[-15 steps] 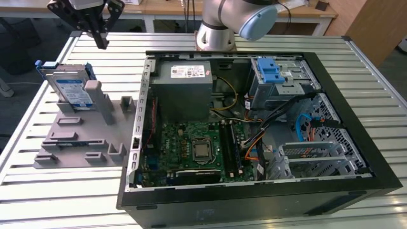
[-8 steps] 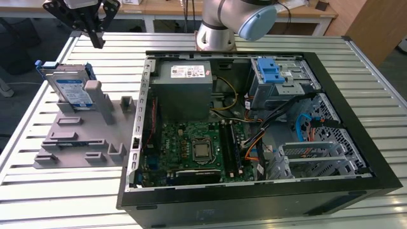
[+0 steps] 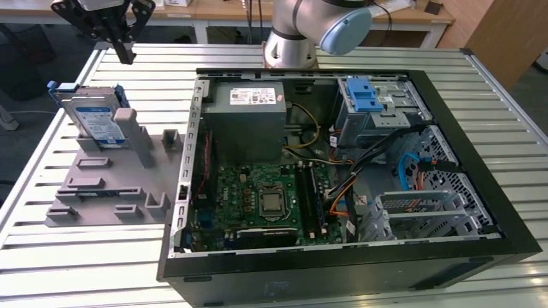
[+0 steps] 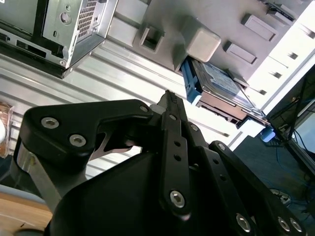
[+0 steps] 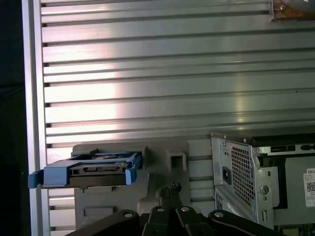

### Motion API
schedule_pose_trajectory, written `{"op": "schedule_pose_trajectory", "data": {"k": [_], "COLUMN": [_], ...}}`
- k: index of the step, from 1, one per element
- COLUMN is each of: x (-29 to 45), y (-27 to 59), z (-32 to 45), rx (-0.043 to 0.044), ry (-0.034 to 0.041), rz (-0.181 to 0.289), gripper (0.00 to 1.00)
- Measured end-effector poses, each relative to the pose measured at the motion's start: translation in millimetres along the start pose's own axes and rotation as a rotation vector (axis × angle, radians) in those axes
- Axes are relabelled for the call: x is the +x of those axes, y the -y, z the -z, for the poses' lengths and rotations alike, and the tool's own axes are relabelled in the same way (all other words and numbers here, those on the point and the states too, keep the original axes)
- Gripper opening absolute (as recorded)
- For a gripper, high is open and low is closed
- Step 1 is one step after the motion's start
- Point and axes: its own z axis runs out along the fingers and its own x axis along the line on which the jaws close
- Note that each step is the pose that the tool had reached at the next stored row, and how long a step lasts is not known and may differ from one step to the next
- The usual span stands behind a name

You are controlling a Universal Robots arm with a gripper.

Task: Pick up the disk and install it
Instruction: 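Reach for the disk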

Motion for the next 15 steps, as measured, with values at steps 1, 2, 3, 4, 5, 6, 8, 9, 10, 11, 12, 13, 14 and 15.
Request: {"op": "schedule_pose_trajectory", "data": {"k": [1,2,3,4,5,6,8,9,10,11,12,13,14,15], "x": [1.2,2.3,3.5,4.7,5.8,7.0,9.5,10.9,12.3,13.6,15.1,16.6,18.0,19.6], "y": [-0.3,-0.6,-1.0,-1.3,-1.7,-2.0,-2.7,-3.0,-3.3,-3.6,-3.8,-3.9,-3.9,-3.8], "z": [-0.1,-0.2,-0.2,-0.3,-0.4,-0.5,-0.7,-0.8,-0.9,-1.0,-1.1,-1.2,-1.3,-1.4], "rx": [0.0001,0.0001,0.0001,0.0001,0.0001,0.0001,0.0002,0.0002,0.0002,0.0002,0.0002,0.0002,0.0002,0.0002], "ry": [-0.0002,-0.0005,-0.0007,-0.0009,-0.0011,-0.0013,-0.0018,-0.0019,-0.002,-0.0022,-0.0023,-0.0024,-0.0024,-0.0026], "rz": [0.0,0.0,0.0,0.0,0.0,0.0,0.0,0.0,0.0,0.0,0.0,0.0,0.0,0.0], "gripper": [0.11,0.11,0.11,0.11,0.11,0.11,0.11,0.11,0.11,0.11,0.11,0.11,0.11,0.11]}}
